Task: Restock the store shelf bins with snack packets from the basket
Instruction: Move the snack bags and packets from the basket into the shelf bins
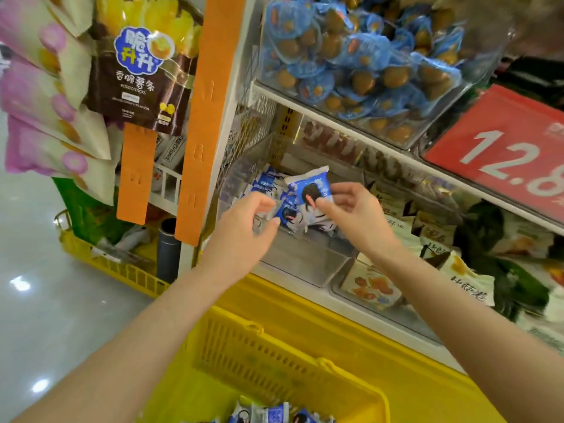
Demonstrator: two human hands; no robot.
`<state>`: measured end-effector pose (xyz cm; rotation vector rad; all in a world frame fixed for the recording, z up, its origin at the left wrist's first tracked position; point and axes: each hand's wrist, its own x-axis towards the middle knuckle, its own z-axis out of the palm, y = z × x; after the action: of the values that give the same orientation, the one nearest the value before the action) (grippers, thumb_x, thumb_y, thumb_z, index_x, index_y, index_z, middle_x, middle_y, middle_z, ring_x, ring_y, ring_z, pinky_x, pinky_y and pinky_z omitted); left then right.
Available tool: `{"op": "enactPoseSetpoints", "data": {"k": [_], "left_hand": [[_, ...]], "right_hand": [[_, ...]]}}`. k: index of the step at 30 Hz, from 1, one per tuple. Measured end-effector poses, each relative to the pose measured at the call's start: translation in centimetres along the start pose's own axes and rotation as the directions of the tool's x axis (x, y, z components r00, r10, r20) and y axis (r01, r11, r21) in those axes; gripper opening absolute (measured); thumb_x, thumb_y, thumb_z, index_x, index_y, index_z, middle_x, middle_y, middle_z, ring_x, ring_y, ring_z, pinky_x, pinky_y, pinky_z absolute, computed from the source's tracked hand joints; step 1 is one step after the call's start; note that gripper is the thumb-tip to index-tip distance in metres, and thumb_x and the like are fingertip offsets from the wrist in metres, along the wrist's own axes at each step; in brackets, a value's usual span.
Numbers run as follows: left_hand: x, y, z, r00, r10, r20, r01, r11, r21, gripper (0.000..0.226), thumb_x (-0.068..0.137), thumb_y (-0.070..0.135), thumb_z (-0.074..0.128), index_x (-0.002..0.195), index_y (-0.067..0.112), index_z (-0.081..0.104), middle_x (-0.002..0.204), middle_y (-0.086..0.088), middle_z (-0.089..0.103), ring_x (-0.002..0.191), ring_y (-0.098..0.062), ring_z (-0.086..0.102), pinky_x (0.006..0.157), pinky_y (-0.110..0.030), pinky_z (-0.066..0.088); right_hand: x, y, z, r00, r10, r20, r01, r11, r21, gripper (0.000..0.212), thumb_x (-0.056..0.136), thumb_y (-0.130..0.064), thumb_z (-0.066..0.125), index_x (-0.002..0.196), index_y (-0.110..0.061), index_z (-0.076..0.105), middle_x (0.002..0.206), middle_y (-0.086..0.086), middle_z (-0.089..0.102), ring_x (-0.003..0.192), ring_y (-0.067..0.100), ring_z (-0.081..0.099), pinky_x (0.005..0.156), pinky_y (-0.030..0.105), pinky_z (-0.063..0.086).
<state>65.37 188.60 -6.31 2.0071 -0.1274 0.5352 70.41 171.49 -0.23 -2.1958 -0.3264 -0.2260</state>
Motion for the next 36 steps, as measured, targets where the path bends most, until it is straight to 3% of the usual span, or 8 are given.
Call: {"op": "enactPoseSetpoints", "data": {"k": [5, 8, 14, 23, 27, 30, 34, 36], "left_hand": [[2.8, -3.0, 0.7, 0.98, 0.093, 0.178, -0.161, 0.892, 0.422, 0.032, 0.095, 0.037, 0.043, 0.117, 0.019, 0.055, 0.118, 0.001, 0.061, 0.11, -0.016, 0.051, 0.1, -0.034, 0.033], [3.4, -4.6, 1.1, 0.959, 0.152, 0.24, -0.263, 0.797, 0.544, 0.044, 0.095, 0.044, 0.026, 0.11, 0.02, 0.059, 0.11, 0.003, 0.064, 0.105, -0.015, 0.052, 0.102, -0.033, 0.024], [3.4, -6.0, 1.5, 0.936, 0.279, 0.213, -0.351, 0.773, 0.529, 0.049, 0.094, 0.044, 0.023, 0.102, 0.017, 0.063, 0.1, 0.001, 0.066, 0.094, -0.017, 0.055, 0.091, -0.031, 0.025], [3.4, -5.7, 1.5, 0.931, 0.29, 0.22, -0.364, 0.738, 0.568, 0.046, 0.095, 0.041, 0.024, 0.102, 0.017, 0.063, 0.097, 0.0, 0.066, 0.093, -0.018, 0.055, 0.09, -0.032, 0.027], [3.0, -4.4, 1.4, 0.948, 0.211, 0.238, -0.311, 0.778, 0.545, 0.035, 0.099, 0.036, 0.026, 0.115, 0.021, 0.053, 0.113, 0.003, 0.059, 0.108, -0.015, 0.048, 0.102, -0.033, 0.025], [1.8, -2.8, 1.3, 0.958, 0.226, 0.178, -0.285, 0.834, 0.472, 0.028, 0.099, 0.031, 0.034, 0.116, 0.018, 0.051, 0.113, 0.0, 0.057, 0.106, -0.017, 0.049, 0.094, -0.033, 0.036], [-1.8, -0.9, 1.5, 0.939, 0.338, 0.067, -0.335, 0.846, 0.415, 0.022, 0.095, 0.024, 0.04, 0.104, 0.013, 0.057, 0.098, -0.002, 0.058, 0.091, -0.017, 0.052, 0.077, -0.028, 0.04], [-4.0, -1.2, 1.9, 0.937, 0.344, 0.062, -0.336, 0.837, 0.432, 0.022, 0.093, 0.024, 0.038, 0.099, 0.014, 0.058, 0.093, -0.002, 0.058, 0.086, -0.018, 0.051, 0.075, -0.031, 0.038]], "right_hand": [[6.3, 3.4, 0.9, 0.995, 0.082, 0.053, -0.057, 0.927, -0.371, 0.036, 0.083, -0.025, 0.07, 0.113, -0.012, 0.056, 0.096, 0.0, 0.058, 0.082, 0.01, 0.053, 0.054, 0.008, 0.039], [8.3, 5.8, 2.9, 0.984, 0.106, 0.146, -0.018, 0.863, -0.504, 0.04, 0.083, -0.022, 0.07, 0.116, -0.006, 0.056, 0.109, 0.011, 0.062, 0.093, 0.019, 0.056, 0.075, 0.022, 0.043], [10.5, 7.9, 6.4, 0.925, 0.202, 0.323, 0.051, 0.775, -0.63, 0.039, 0.085, -0.02, 0.068, 0.12, -0.009, 0.055, 0.117, 0.012, 0.059, 0.107, 0.024, 0.056, 0.09, 0.031, 0.044], [10.3, 7.1, 6.6, 0.946, 0.094, 0.311, 0.183, 0.636, -0.75, 0.035, 0.09, -0.024, 0.061, 0.124, -0.018, 0.057, 0.125, 0.007, 0.058, 0.109, 0.023, 0.056, 0.092, 0.04, 0.048], [7.2, 4.7, 5.4, 0.98, -0.08, 0.18, 0.182, 0.72, -0.67, 0.03, 0.097, -0.03, 0.047, 0.121, -0.017, 0.06, 0.124, 0.006, 0.06, 0.108, 0.024, 0.058, 0.087, 0.036, 0.047], [2.1, 3.4, 4.8, 0.96, -0.172, 0.22, 0.271, 0.769, -0.579, 0.035, 0.1, -0.034, 0.036, 0.123, -0.016, 0.056, 0.127, 0.004, 0.057, 0.113, 0.021, 0.055, 0.092, 0.036, 0.045], [-5.0, 3.8, 4.1, 0.881, -0.271, 0.387, 0.462, 0.663, -0.589, 0.045, 0.097, -0.028, 0.046, 0.14, -0.016, 0.041, 0.147, 0.006, 0.039, 0.137, 0.02, 0.035, 0.114, 0.035, 0.028], [-7.9, 4.8, 4.0, 0.862, -0.323, 0.39, 0.505, 0.608, -0.612, 0.047, 0.09, -0.019, 0.06, 0.135, -0.009, 0.047, 0.143, 0.012, 0.043, 0.136, 0.026, 0.037, 0.115, 0.039, 0.025]]}}
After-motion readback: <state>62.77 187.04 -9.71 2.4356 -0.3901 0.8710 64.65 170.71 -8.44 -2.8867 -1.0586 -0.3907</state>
